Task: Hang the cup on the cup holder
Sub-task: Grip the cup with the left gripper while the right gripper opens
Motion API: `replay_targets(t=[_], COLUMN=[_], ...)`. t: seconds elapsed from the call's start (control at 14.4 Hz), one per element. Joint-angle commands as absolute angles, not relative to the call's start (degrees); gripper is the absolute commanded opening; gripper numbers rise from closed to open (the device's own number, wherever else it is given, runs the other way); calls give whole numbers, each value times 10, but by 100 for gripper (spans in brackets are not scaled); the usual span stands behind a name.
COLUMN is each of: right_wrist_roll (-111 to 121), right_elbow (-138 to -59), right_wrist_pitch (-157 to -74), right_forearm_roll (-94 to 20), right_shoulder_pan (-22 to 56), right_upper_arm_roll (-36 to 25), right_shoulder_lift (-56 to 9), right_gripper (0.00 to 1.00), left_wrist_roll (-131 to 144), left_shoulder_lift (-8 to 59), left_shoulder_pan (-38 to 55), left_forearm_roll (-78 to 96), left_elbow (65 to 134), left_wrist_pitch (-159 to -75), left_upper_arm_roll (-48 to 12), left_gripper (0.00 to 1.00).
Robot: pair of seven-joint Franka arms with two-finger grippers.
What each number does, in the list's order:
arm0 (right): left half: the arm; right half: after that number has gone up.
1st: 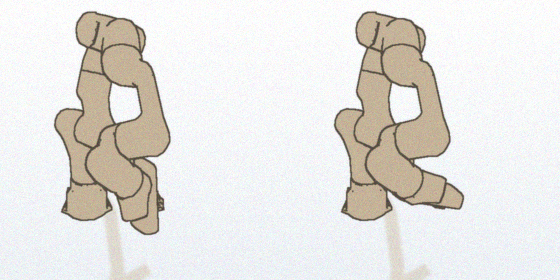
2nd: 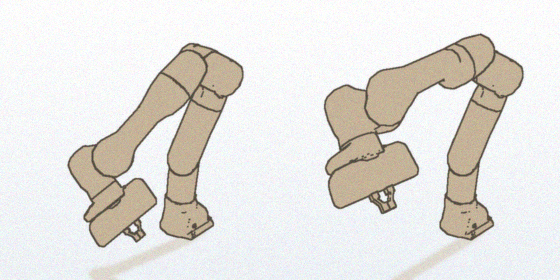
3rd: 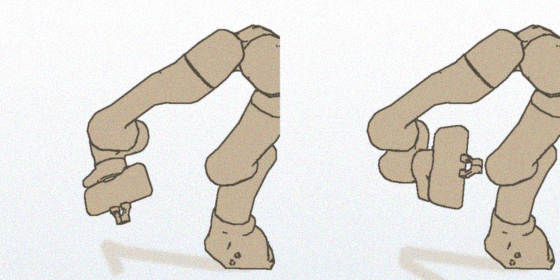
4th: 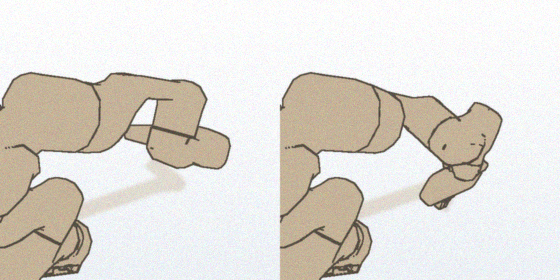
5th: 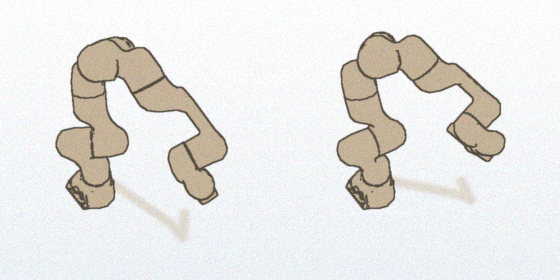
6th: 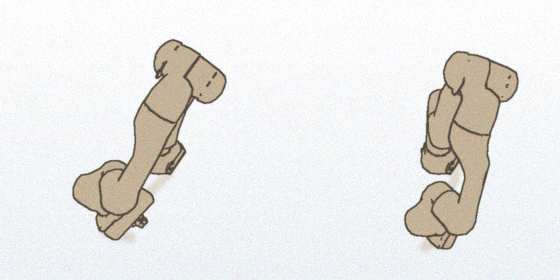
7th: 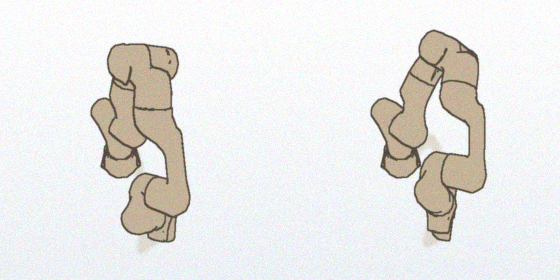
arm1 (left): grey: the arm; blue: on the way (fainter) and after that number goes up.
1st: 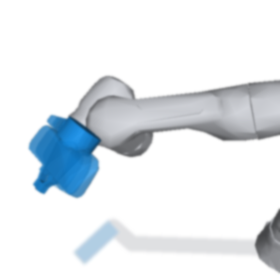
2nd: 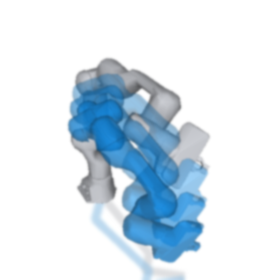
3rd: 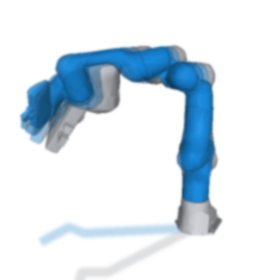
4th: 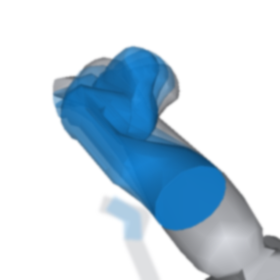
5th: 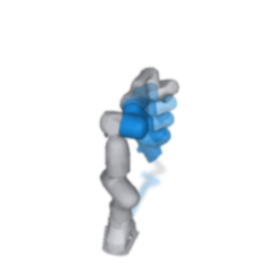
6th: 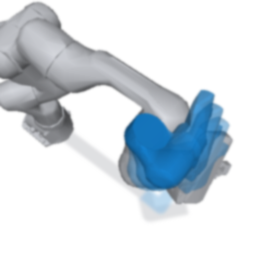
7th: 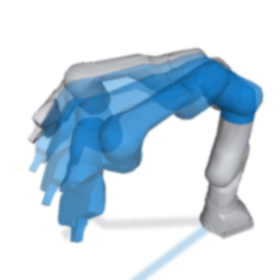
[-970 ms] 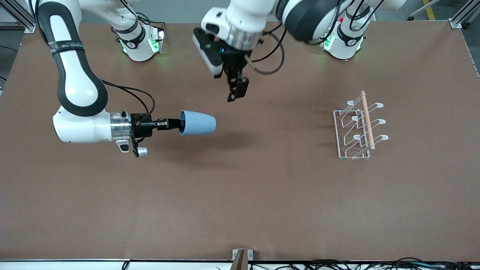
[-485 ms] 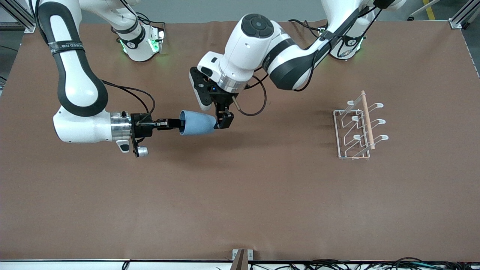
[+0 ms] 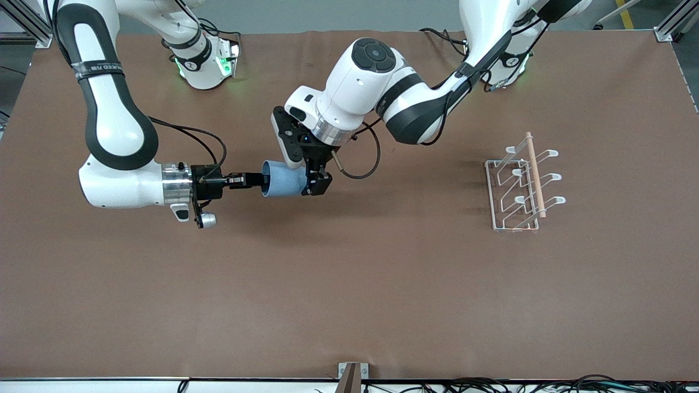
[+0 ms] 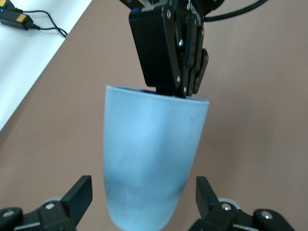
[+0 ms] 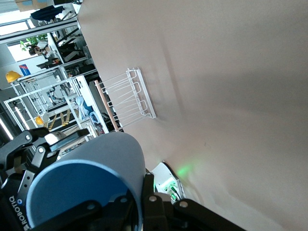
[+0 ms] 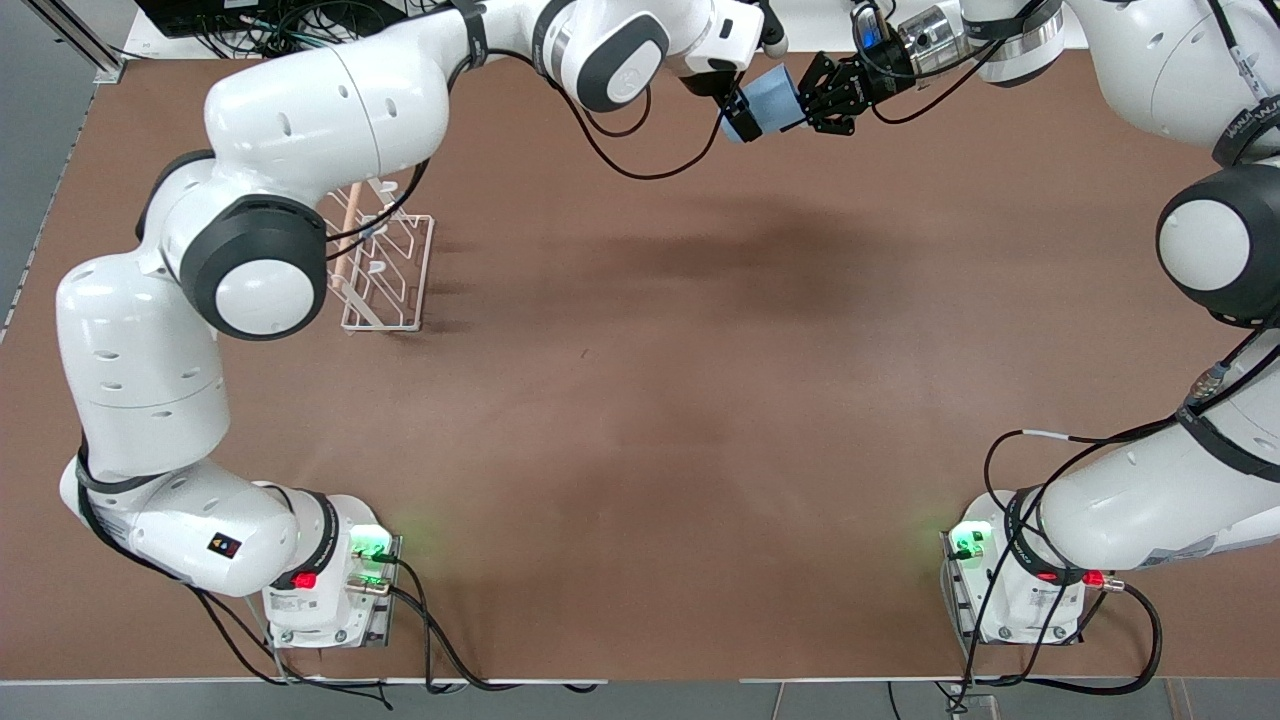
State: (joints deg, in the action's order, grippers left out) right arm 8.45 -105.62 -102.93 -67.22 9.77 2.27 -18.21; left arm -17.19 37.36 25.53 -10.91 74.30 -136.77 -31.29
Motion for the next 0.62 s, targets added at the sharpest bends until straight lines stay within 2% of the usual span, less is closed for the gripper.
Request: replay_targets(t=[0.0,0.35,0.55], right_wrist_roll=[88,87,87], right_elbow=[-1070,-1070,-1077], right_wrist_pitch=[-1031,-1030,-1028], right_forearm_roll=[-686,-686,-686], right_shoulder_pan=[98,98,98], right_upper_arm_roll=[22,22,22], right_shoulder_lift=[-172,-172,-172], right_gripper=[2,3,5], left_wrist_roll=[-181,-182,-201], left_shoulder_lift=[395,405,405], left_shoulder_pan=[261,272,272], left_forearm_roll=[-116,-117,-118], left_elbow=[727,728,728], left_wrist_pitch=[-1396,-1422,-1422], left_upper_arm_roll=[-316,-315,-314], left_gripper=[96,93,82])
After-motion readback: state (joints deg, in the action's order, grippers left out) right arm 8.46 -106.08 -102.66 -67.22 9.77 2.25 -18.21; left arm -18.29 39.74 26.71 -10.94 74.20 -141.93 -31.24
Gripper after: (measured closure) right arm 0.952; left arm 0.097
